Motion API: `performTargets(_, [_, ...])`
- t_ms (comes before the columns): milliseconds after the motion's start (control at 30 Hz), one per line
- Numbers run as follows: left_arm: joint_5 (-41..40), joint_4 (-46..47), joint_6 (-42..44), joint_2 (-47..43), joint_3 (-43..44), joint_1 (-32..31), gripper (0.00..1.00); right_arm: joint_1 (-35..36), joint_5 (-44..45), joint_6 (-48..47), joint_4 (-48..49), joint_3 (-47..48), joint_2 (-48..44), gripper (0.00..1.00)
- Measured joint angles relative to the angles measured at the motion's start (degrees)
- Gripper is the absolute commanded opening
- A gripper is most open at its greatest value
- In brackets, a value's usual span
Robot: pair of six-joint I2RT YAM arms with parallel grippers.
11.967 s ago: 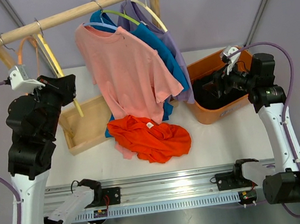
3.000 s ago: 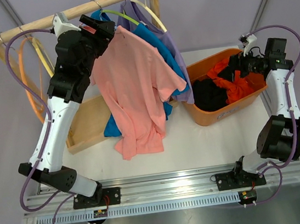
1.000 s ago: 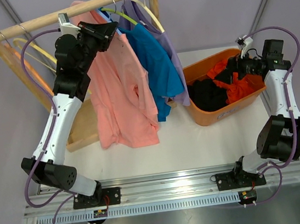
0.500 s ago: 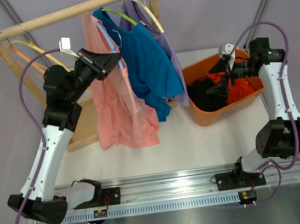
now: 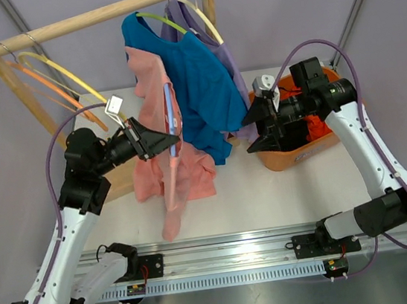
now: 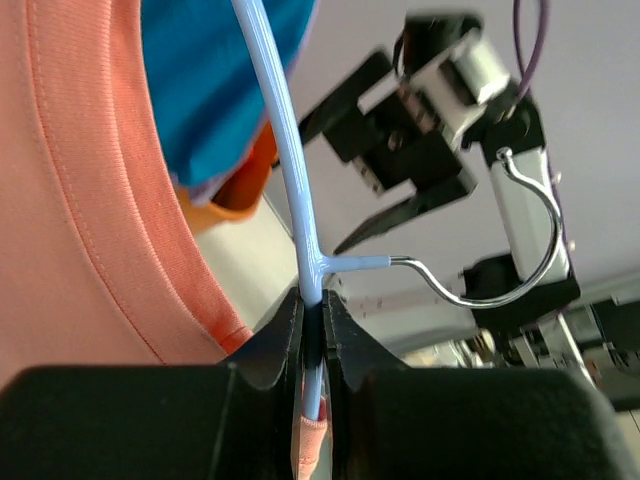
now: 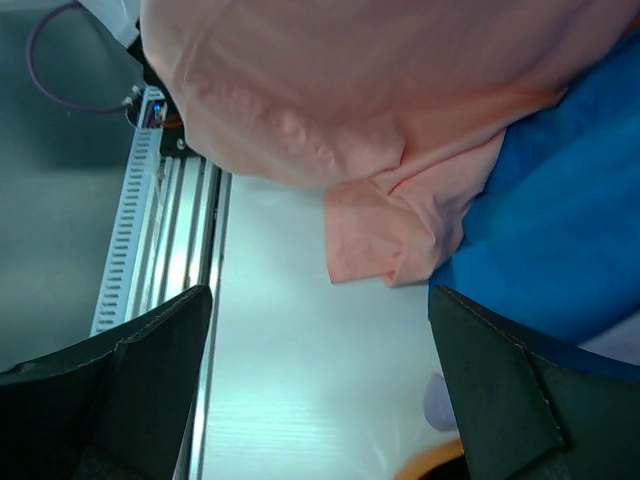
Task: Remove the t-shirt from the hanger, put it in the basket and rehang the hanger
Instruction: Grab a hanger with a tshirt on it with the left arm, then remove the tshirt from the hanger
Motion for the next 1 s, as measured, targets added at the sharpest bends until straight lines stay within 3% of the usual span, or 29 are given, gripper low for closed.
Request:
performTargets(167, [6.62,0.79,0.39,-5.22,-7.48,0.0,0.0,8.04,2.93,20.13,15.78,-0.68,-1.68,0.95])
performTargets(433, [12.59,10.91,-3.15,-10.78,-14.14,0.0,0.0,20.98,21.27,47.39,37.68,0.42,-0.9,0.86])
performTargets(600, [14.32,15.93,-5.7,-13.16,-16.31,0.0,0.0,24.13,29.9,58.12,44.26,5.33,2.99,0.84])
performTargets(800, [14.73,19.1,-7.48,-14.78,-17.49,0.0,0.0,27.71,33.18,64.76,47.01,7.69,4.9,0.79])
performTargets(833, [14.75,19.61,-7.69,-14.84,-17.66,0.0,0.0,28.22,33.62,65.29,47.19,7.93,5.09,0.76])
performTargets(967, [15.06,21.97,-9.25,-14.88,-18.08,0.0,0.0,29.14,36.13,66.07,47.19,8.87,5.92,0.46])
performTargets(1000, [15.21,22.6,-9.51,-14.91,-18.21,0.0,0.0,29.14,36.76,66.31,47.12,9.4,6.29,0.29])
